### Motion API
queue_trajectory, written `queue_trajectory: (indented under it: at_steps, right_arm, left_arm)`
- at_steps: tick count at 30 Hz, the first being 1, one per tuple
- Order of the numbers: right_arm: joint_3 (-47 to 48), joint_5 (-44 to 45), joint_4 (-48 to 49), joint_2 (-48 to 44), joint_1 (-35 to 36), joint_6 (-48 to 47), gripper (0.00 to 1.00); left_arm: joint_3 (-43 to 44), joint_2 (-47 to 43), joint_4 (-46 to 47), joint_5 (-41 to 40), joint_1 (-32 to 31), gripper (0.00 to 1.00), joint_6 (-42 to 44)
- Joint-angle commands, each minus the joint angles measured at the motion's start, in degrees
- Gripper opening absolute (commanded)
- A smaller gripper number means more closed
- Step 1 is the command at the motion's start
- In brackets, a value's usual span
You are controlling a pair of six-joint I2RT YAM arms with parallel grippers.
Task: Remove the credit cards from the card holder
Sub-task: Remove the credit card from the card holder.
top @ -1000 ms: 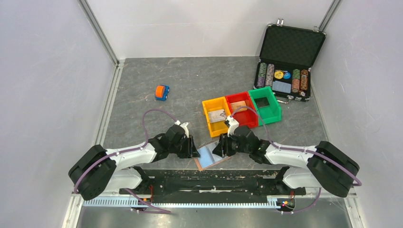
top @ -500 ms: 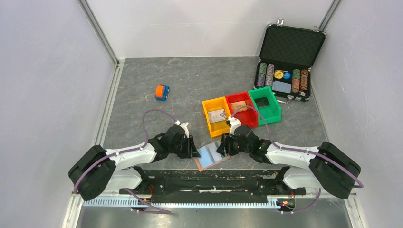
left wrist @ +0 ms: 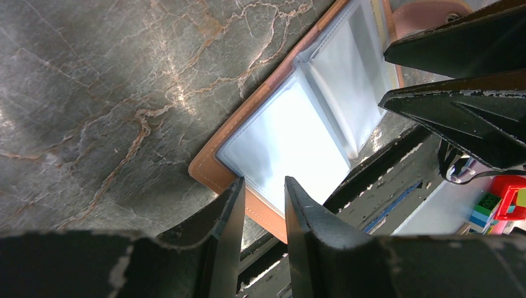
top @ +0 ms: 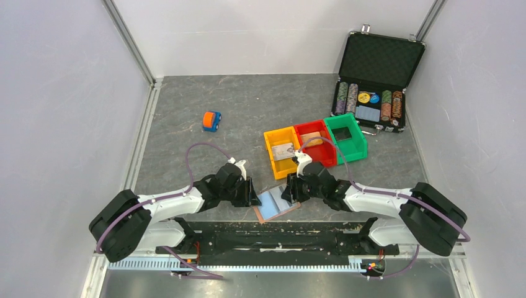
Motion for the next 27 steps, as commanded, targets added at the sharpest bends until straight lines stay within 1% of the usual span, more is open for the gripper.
queue_trajectory:
  at_steps: [1,8,15,22,27]
  right_arm:
    - [2.3,0.6,-4.9,2.1,-0.1,-2.5,0.44]
    - [4.0,2.6,-8.7,1.6,-0.1,-4.1,0.44]
    - [4.5,2.3,-9.9,2.0,-0.1,-4.6,0.43]
    - [5.0,-0.9,-9.4,3.3,0.3,-4.7,0.43]
    - [3.9,-6.7,-5.5,4.3,0.3,-2.7,0.43]
  left_arm:
    - [-0.9,0.4,-0.5,-2.3,-0.2,0.38,1.9]
    - [-1.0,0.4,-0.5,-2.3,-0.2,0.38,1.9]
    - [-0.7,0.7,-0.5,-2.3,-0.2,0.38,1.9]
    - [-0.6,0.7,-0.6,-2.2,-0.2,0.38,1.9]
    - [-0.5,0.8,-0.5,-2.3,-0.2,0.38,2.1]
